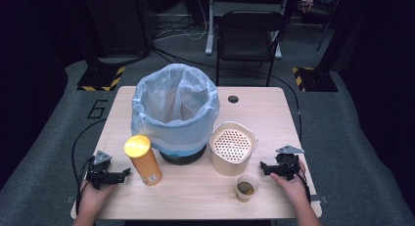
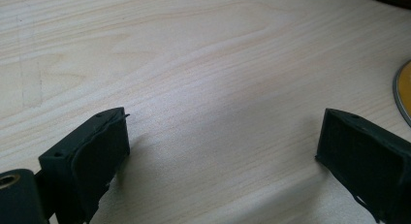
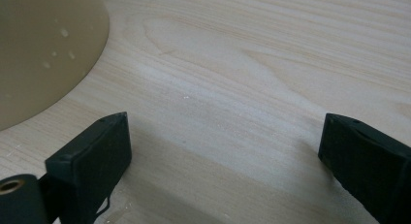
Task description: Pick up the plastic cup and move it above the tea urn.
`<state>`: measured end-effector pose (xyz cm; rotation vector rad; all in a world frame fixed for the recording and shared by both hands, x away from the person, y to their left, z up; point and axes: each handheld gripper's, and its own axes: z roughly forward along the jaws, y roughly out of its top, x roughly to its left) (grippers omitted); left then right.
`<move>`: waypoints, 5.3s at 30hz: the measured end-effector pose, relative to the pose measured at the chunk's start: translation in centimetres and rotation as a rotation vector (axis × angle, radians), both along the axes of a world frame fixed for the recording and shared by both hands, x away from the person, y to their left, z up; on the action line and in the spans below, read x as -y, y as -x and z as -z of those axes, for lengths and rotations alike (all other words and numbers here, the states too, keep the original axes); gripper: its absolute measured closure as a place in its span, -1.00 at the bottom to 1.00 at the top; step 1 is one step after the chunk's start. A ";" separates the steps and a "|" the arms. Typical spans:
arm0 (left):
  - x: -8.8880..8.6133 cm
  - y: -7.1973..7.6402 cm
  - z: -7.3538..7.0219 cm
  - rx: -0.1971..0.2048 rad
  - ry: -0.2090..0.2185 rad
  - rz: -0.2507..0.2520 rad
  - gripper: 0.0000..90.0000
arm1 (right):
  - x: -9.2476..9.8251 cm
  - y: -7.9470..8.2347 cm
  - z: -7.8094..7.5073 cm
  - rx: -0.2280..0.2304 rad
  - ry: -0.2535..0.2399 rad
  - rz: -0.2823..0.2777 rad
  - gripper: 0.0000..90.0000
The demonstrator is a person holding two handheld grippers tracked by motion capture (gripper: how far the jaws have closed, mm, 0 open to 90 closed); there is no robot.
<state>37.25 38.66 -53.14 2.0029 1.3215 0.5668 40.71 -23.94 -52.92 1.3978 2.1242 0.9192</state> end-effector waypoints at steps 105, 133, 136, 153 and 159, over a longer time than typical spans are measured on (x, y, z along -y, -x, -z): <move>0.2 0.0 0.1 0.005 0.005 -0.027 -0.90 | -7.0 9.1 -5.4 0.064 -0.121 -0.625 -0.56; 0.2 -0.1 0.1 0.004 0.004 -0.027 -0.90 | -7.6 9.0 -4.5 0.081 -0.064 -0.658 -0.37; 0.2 -0.1 0.0 -0.006 0.001 -0.023 -0.90 | -7.7 9.0 -4.6 0.082 -0.064 -0.658 -0.36; 0.1 -0.1 -0.1 -0.010 0.000 -0.021 -0.90 | -6.4 8.9 -5.1 0.084 -0.026 -0.598 -0.29; 0.1 -0.1 -0.1 -0.010 0.000 -0.021 -0.90 | -5.7 8.8 -5.6 0.093 0.006 -0.562 -0.28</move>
